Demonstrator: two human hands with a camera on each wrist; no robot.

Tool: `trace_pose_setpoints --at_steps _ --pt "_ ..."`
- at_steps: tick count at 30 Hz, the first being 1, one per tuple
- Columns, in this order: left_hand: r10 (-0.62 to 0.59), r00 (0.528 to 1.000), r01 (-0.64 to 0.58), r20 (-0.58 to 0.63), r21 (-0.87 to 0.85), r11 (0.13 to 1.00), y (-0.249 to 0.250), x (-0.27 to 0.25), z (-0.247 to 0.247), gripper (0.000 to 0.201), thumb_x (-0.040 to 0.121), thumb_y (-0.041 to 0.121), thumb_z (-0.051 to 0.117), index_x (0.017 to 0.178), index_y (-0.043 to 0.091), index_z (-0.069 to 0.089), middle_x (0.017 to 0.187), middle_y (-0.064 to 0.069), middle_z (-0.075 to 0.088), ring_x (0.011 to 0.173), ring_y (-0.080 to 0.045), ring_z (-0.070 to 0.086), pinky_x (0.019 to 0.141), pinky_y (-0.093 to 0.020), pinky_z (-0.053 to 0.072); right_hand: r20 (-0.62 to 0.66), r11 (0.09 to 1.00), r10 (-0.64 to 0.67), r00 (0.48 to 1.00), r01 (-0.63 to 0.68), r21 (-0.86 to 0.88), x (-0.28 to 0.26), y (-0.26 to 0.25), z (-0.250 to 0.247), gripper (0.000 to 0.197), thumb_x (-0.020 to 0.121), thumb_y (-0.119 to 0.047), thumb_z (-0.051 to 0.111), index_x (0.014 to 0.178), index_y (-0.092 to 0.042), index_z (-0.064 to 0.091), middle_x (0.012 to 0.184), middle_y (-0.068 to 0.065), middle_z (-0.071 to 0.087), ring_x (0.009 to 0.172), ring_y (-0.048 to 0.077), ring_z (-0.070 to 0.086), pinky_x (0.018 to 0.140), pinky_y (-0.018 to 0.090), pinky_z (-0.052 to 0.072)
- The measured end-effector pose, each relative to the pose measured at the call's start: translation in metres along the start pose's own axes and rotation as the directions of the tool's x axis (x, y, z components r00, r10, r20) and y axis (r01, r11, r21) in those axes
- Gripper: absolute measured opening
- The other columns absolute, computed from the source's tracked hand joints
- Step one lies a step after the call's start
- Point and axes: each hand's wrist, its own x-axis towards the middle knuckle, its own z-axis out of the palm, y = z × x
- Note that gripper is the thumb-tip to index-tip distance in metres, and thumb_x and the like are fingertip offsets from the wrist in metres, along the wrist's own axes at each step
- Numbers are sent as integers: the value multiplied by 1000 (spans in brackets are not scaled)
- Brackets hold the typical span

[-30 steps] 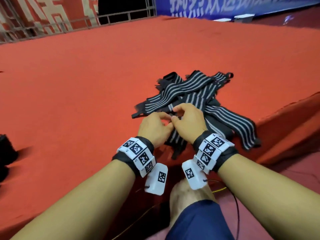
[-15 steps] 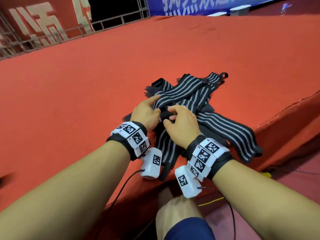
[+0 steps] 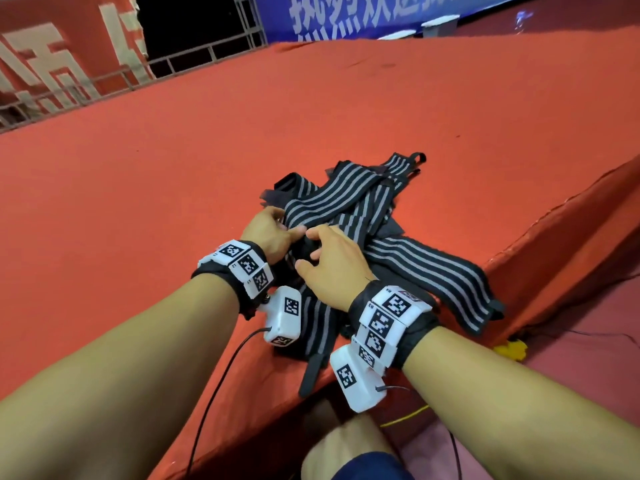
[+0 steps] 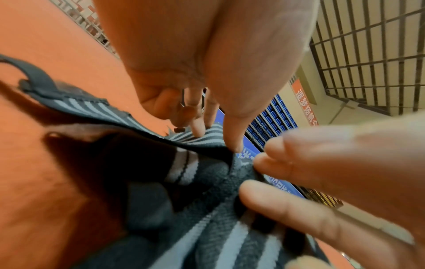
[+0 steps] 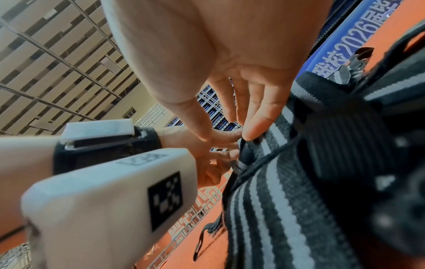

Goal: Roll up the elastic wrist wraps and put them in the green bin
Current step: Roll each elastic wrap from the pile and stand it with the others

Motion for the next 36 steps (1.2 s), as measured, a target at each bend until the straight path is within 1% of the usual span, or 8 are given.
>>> trace_pose_setpoints --at_steps 3,7,10,14,22,28,32,36 --pt "44 999 -44 14 51 998 -8 0 -1 52 93 37 71 136 14 54 129 -7 61 115 -25 60 86 -30 43 6 1000 14 1000 -14 3 -3 -2 2 46 93 -28 64 137 -20 51 135 -2 49 116 19 58 100 40 48" --pt "57 998 -55 39 -39 998 -12 0 1 32 93 30 72 106 15 48 103 -8 61 87 -22 57 71 -35 46 3 1000 25 1000 -25 -3 -7 -3 5 46 93 -28 64 136 -19 50 137 -3 48 115 18 58 99 39 49" --pt "66 998 -65 8 -116 991 -15 -2 4 43 90 24 76 113 15 41 96 1 57 81 -16 56 66 -25 47 -4 999 37 999 -37 -5 -9 -3 6 44 93 -28 64 134 -20 51 135 -4 49 112 18 59 97 39 49" --pt "81 993 -95 -90 -168 981 -14 -8 1 64 83 28 84 134 19 46 110 7 59 98 -17 61 91 -34 51 8 997 59 998 -59 -44 -6 -6 7 49 93 -28 64 139 -18 48 138 -3 47 116 20 58 100 41 48" --pt "128 977 -168 -173 -237 957 -20 -42 -29 20 80 50 70 90 32 71 84 12 76 87 -17 72 85 -42 58 76 992 74 994 -66 -104 -1 -20 9 69 90 -25 63 151 -28 31 147 3 44 129 29 51 106 43 43" --pt "169 971 -221 -171 -352 910 -37 -76 -61 20 76 52 66 90 40 74 86 11 77 89 -17 74 88 -48 58 16 949 162 987 -160 273 -1 -42 10 69 88 -23 71 148 -20 37 127 -12 54 117 18 58 101 35 48" --pt "147 971 -216 -187 -434 875 -46 -92 -80 27 71 59 67 89 42 76 89 8 78 95 -22 74 97 -55 53 37 879 162 986 -161 449 -3 -59 25 79 79 -23 77 146 -11 37 131 0 60 118 22 61 103 43 51" --pt "169 969 -234 -179 -454 860 -52 -113 -100 8 92 29 70 87 27 76 82 8 76 79 -12 71 85 -38 57 32 666 169 985 -138 733 -6 -70 34 60 87 7 68 140 5 41 104 4 62 85 12 64 62 20 54"
